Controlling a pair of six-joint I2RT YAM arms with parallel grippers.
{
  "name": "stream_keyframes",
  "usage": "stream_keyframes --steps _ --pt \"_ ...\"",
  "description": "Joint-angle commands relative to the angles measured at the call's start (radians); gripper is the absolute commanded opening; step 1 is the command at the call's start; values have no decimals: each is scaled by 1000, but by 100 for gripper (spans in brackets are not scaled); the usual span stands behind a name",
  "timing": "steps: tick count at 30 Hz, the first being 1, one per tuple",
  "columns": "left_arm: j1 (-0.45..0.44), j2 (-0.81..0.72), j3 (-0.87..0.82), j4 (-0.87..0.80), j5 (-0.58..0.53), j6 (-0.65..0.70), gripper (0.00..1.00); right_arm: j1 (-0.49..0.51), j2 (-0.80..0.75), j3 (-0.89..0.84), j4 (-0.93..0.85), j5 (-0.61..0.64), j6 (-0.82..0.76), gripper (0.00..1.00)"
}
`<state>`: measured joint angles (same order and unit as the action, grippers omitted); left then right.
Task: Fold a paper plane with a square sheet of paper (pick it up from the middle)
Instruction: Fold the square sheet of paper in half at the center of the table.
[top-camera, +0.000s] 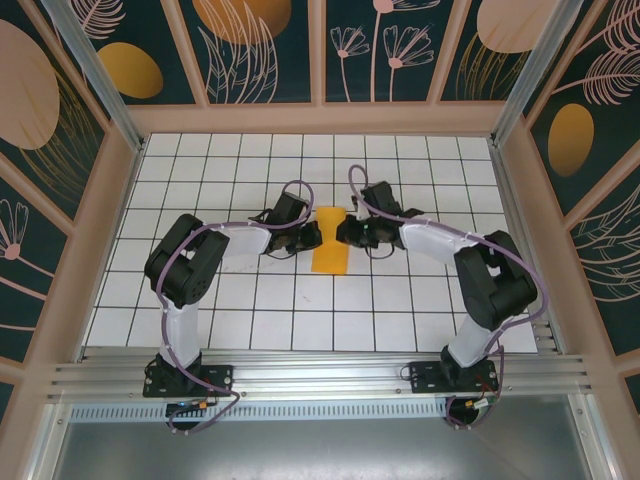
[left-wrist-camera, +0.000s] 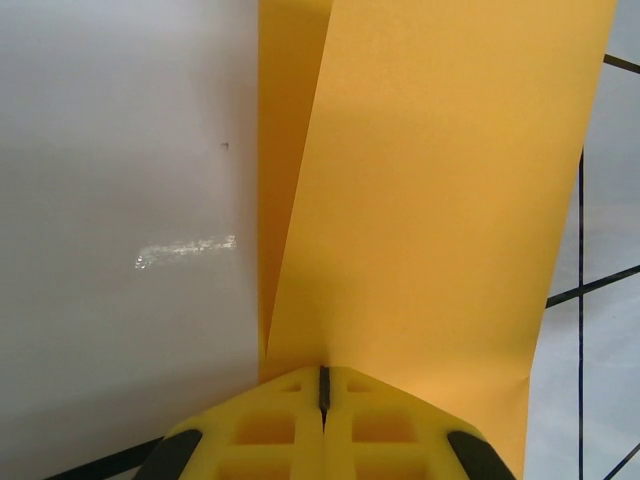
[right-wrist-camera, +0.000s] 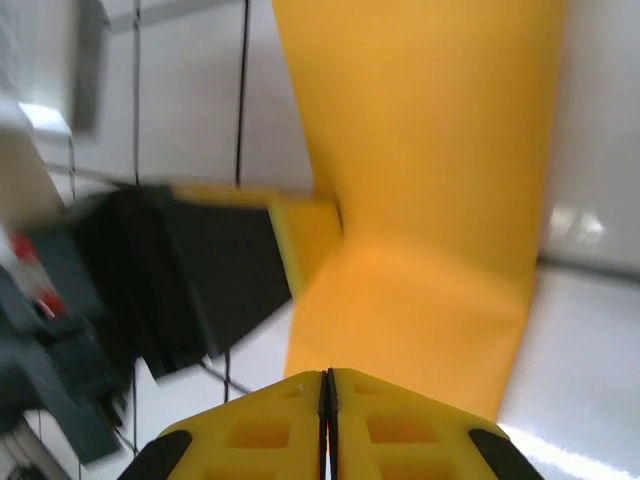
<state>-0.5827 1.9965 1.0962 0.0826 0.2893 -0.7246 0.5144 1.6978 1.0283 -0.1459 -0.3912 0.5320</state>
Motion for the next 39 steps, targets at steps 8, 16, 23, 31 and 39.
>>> stream_keyframes --steps 8,16,23,31,39 --pt "8 81 -42 -164 -111 37 1 -43 212 155 23 8 -55 11" --pt "8 79 -47 -169 -113 39 0 -84 290 143 19 85 -46 10" --pt "7 77 -53 -170 -114 42 0 -88 264 183 17 12 -35 10" --pt "8 78 -47 -176 -114 41 0 -97 315 259 17 6 -36 10" --pt "8 75 -50 -178 -116 41 0 -113 382 274 11 75 -35 10"
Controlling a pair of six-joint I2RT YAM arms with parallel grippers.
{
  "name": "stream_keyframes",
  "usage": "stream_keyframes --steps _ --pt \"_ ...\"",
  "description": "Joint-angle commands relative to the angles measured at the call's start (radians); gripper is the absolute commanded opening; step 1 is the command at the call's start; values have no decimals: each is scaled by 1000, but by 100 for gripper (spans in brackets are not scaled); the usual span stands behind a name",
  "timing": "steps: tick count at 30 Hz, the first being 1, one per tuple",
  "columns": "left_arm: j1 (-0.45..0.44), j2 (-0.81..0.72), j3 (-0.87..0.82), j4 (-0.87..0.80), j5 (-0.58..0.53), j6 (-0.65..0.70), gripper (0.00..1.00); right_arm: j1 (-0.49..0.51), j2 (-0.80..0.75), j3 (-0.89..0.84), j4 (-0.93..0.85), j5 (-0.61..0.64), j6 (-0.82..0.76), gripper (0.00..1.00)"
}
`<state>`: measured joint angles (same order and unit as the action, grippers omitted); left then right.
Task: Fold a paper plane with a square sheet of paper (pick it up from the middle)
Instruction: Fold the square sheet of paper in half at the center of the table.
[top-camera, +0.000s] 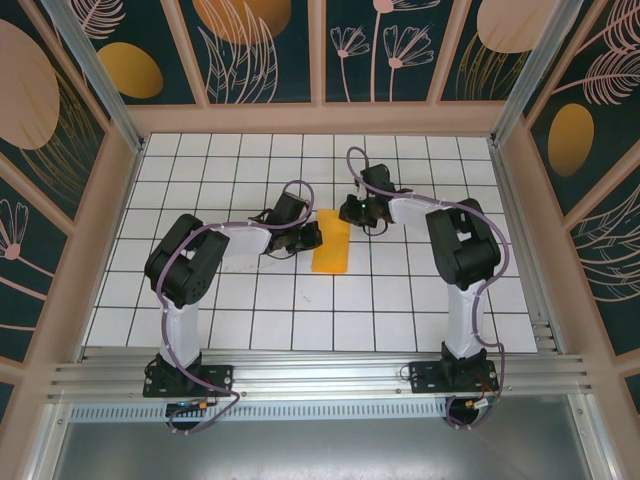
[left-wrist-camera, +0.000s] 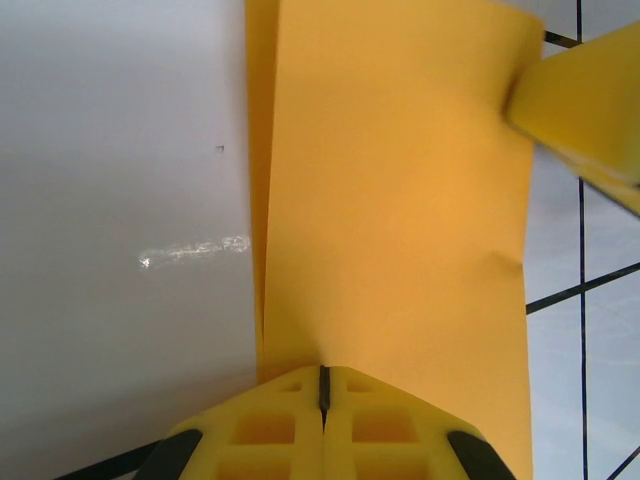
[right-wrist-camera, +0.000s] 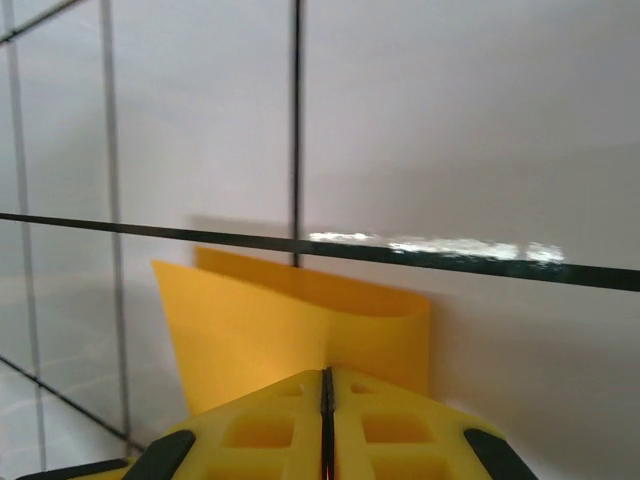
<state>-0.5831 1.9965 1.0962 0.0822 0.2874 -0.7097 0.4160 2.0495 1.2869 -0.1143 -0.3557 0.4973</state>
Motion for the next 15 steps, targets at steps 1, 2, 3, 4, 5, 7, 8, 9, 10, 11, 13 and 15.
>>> stream_keyframes --steps 1,2,3,4,5,7,8,9,10,11,13,15 --pt "8 76 -50 -177 -113 26 0 -16 34 17 -25 51 -1 10" --pt "8 74 -50 -176 -113 26 0 -18 41 16 -27 67 -2 10" --pt "8 74 -51 -176 -112 25 0 -20 46 18 -30 80 -2 10" --pt "9 73 -53 -174 -113 26 0 -22 52 22 -33 85 -3 10" --pt "9 72 -55 -174 -112 25 0 -25 57 26 -38 87 -1 10" --pt "8 70 -58 -173 -114 24 0 -24 53 37 -44 75 -6 10" --pt "8 68 -61 -173 -114 25 0 -24 41 40 -40 61 -6 10" --pt "9 68 -61 -172 -114 25 0 -25 26 39 -34 46 -5 10" --pt "8 67 -62 -171 -114 26 0 -24 12 38 -24 29 -4 10" --pt "8 67 -61 -171 -114 25 0 -24 -2 39 -17 18 -2 10" --pt "9 67 -61 -170 -113 24 0 -26 -7 44 -12 14 0 10" --pt "8 67 -62 -169 -112 22 0 -27 14 54 -19 28 3 10"
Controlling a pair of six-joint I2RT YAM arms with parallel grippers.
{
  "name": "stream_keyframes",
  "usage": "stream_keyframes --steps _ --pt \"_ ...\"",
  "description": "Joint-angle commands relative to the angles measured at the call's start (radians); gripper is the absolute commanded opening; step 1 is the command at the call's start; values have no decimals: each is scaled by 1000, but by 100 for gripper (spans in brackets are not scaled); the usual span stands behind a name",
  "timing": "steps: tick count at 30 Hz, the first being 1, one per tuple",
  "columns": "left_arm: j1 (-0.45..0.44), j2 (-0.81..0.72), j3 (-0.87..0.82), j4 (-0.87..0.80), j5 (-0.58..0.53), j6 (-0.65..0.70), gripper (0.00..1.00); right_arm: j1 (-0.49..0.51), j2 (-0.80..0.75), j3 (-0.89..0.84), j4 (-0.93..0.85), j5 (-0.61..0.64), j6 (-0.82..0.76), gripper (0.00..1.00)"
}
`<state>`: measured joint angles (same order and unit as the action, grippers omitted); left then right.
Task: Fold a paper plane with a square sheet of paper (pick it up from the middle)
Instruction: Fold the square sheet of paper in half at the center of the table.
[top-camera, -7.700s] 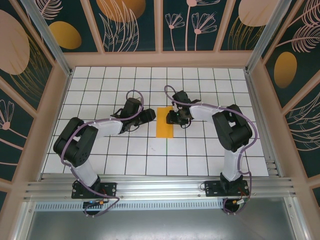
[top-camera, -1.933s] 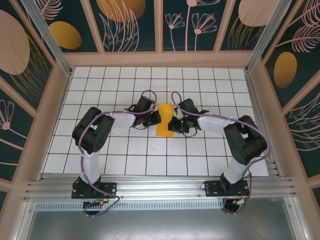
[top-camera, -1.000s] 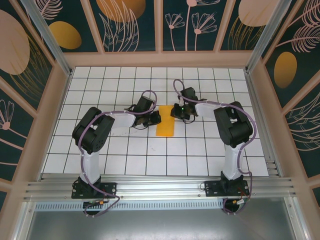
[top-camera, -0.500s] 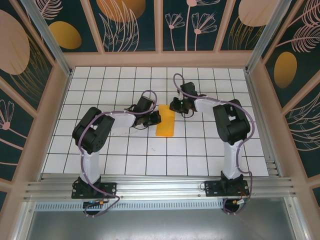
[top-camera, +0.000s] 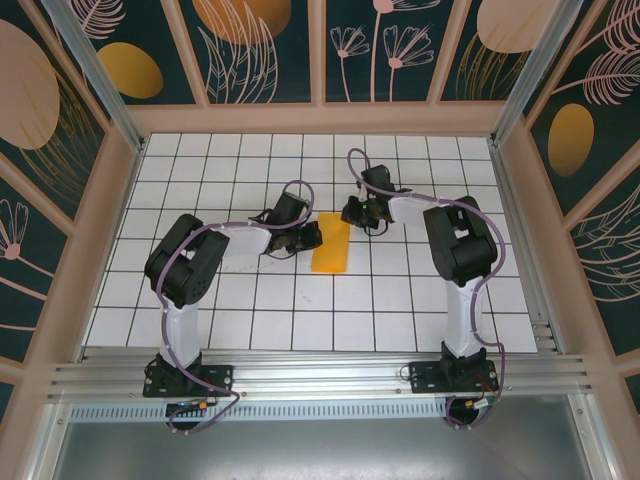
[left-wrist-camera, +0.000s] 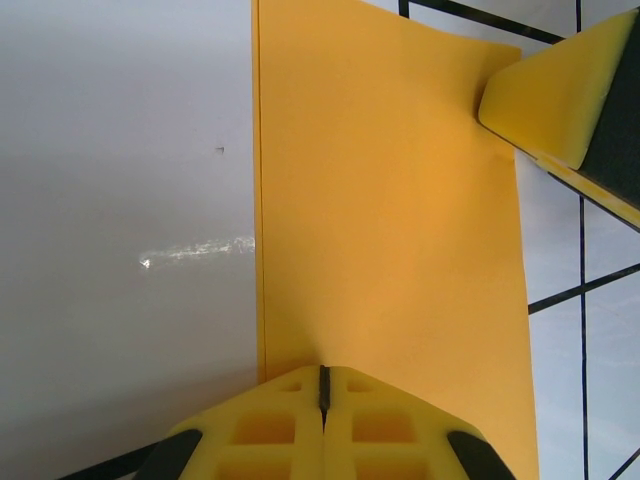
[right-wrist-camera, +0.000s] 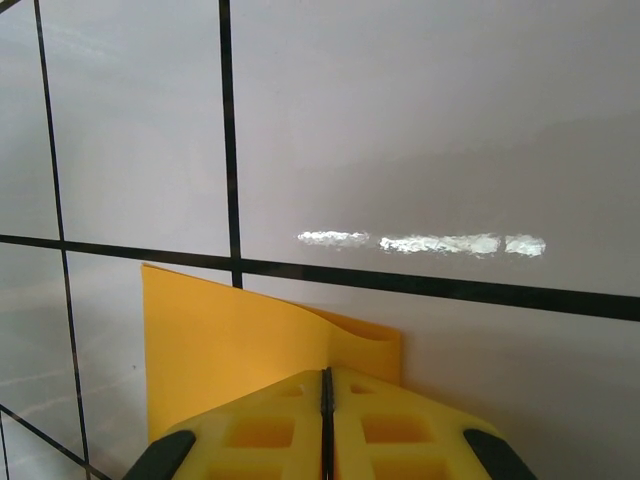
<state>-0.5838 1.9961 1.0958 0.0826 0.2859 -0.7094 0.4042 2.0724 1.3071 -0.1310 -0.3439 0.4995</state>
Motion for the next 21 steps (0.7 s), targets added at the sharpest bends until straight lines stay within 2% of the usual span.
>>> stream_keyframes --steps 1,9,15,21 --pt "9 67 -62 -167 -110 22 0 -17 8 36 -8 24 3 10" --pt "9 64 -66 -165 -110 23 0 -19 49 33 -22 63 14 8" --pt "9 60 -64 -165 -110 22 0 -6 -106 -12 0 7 16 8" --pt "9 58 -63 -164 -111 23 0 40 -224 -202 38 -39 68 8"
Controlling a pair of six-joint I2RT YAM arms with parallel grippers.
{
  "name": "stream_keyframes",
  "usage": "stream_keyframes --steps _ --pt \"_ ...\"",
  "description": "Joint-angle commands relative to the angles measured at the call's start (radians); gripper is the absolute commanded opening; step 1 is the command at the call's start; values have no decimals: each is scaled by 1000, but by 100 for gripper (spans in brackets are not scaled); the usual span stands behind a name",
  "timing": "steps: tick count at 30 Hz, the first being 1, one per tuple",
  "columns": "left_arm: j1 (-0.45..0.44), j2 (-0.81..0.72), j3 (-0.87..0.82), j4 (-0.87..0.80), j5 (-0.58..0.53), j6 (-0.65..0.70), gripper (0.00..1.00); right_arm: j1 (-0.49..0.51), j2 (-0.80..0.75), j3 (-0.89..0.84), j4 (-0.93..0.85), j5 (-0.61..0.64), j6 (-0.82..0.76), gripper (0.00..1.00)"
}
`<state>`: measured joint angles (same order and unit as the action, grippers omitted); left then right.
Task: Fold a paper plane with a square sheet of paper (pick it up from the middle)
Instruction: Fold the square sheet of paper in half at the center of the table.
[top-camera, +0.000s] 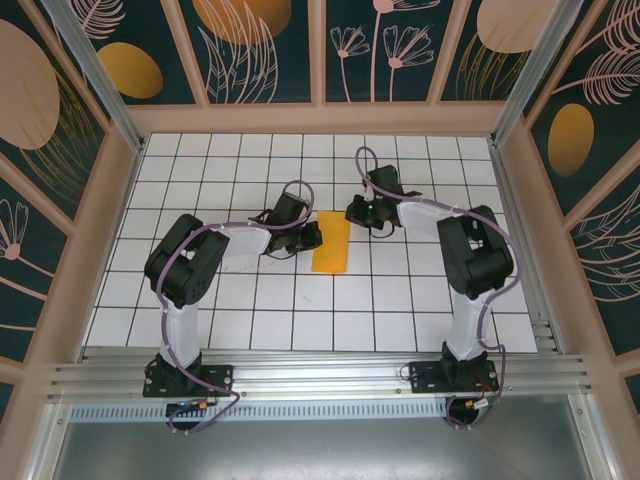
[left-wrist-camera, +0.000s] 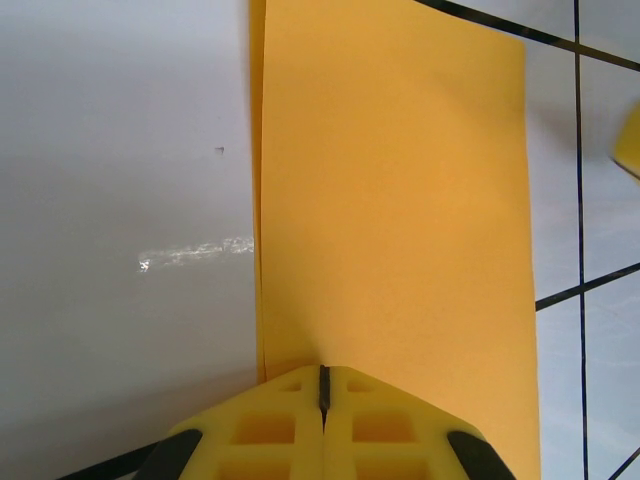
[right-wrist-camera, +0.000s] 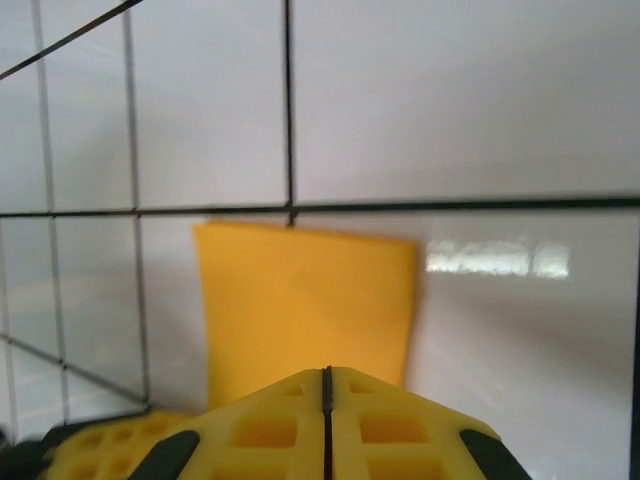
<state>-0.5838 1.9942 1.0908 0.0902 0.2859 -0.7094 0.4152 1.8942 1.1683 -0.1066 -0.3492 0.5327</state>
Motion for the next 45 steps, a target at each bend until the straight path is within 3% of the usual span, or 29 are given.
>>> stream_keyframes --steps 1,9,16,25,38,45 --pt "9 59 -58 -172 -111 24 0 38 -52 -85 16 -43 38 8" --pt "10 59 -51 -168 -108 20 0 86 -41 -164 41 -83 64 8" --pt "9 59 -52 -168 -109 21 0 73 20 -176 27 -31 51 7" --pt "9 59 -60 -161 -111 18 0 109 -170 -256 73 -152 31 8" --pt "9 62 -60 -152 -110 16 0 111 -147 -368 50 -77 21 7" --pt "9 63 -60 -150 -109 15 0 119 -240 -367 40 -131 17 7"
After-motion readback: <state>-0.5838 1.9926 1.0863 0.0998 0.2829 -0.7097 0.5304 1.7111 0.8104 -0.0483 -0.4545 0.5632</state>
